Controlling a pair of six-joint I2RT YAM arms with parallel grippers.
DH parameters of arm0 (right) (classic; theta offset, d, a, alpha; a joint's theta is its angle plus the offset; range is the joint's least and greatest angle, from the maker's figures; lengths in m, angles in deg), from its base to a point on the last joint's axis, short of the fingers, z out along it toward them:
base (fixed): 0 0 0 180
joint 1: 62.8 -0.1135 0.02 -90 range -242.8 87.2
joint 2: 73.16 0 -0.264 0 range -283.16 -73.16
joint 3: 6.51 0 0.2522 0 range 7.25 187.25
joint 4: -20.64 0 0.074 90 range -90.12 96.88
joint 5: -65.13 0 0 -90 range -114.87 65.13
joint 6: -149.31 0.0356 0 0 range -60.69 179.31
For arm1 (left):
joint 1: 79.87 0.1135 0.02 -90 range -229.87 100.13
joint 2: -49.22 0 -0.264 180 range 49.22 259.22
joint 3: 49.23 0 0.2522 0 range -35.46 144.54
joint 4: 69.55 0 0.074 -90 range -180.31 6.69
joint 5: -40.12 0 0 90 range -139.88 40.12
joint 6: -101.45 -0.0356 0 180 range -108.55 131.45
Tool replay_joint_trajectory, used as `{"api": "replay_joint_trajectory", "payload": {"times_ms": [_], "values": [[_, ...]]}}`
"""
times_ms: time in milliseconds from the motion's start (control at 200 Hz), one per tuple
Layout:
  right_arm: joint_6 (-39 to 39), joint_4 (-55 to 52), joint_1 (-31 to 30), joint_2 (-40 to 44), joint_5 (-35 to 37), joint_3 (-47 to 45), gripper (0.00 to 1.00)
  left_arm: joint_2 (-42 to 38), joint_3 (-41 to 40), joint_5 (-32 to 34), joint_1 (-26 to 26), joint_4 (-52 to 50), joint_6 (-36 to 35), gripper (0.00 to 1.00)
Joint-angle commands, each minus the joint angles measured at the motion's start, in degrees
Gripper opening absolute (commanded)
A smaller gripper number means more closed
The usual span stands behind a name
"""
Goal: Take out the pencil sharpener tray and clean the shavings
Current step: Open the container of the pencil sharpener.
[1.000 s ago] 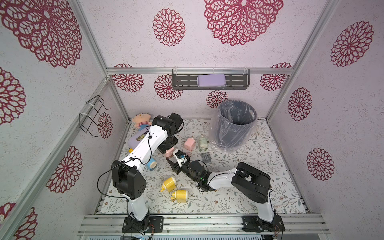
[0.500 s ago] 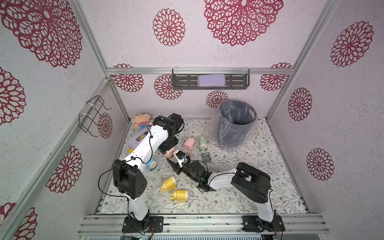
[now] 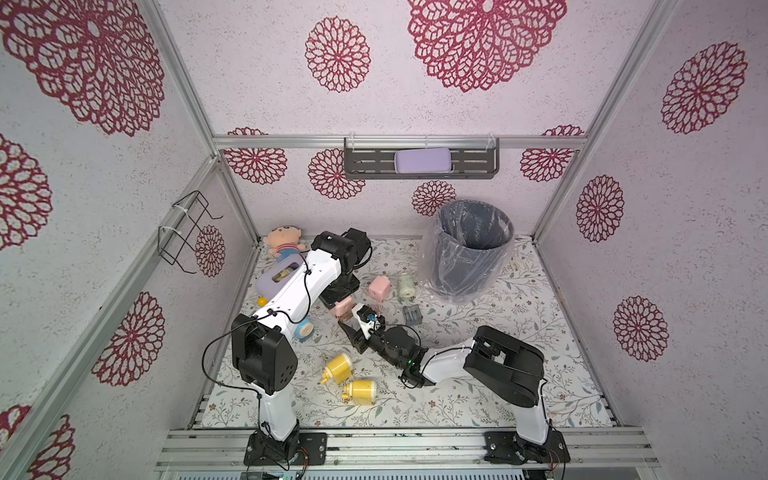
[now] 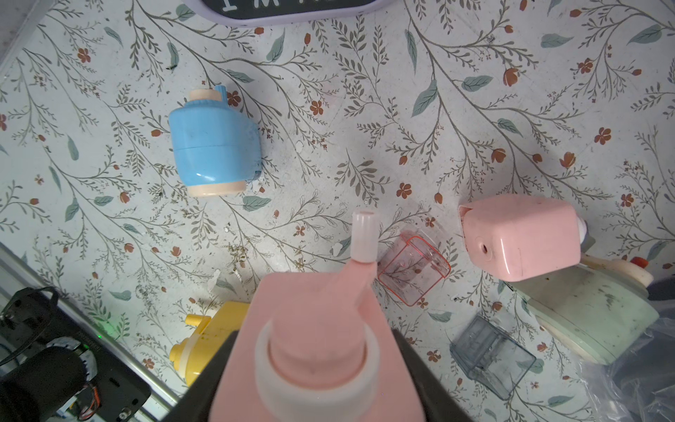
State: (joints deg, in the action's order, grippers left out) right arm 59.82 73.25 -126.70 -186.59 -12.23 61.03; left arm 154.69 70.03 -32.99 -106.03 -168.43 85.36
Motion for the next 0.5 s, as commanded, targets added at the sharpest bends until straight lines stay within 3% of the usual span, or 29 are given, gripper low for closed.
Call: {"api": "replay_joint_trajectory", "payload": {"times_ms": [0,90,285,495], "values": [[-0.43,3.94,-0.26,3.5,-0.88,-0.08,0.42,0.7,1.47,2.91,0.4,-0.04,-0.61,0.0],[-0.34,3.43,-0.26,3.12,-0.41,0.34,0.44,0.58,1.44,1.99,0.4,0.33,-0.77,0.0],[0.28,0.17,-0.26,1.98,0.66,2.91,0.71,0.09,0.86,0.28,0.36,0.86,-0.81,0.0],[0.31,-3.67,-0.17,0.54,1.27,6.13,0.73,-0.28,0.43,0.14,0.39,0.91,-0.69,0.0]]}}
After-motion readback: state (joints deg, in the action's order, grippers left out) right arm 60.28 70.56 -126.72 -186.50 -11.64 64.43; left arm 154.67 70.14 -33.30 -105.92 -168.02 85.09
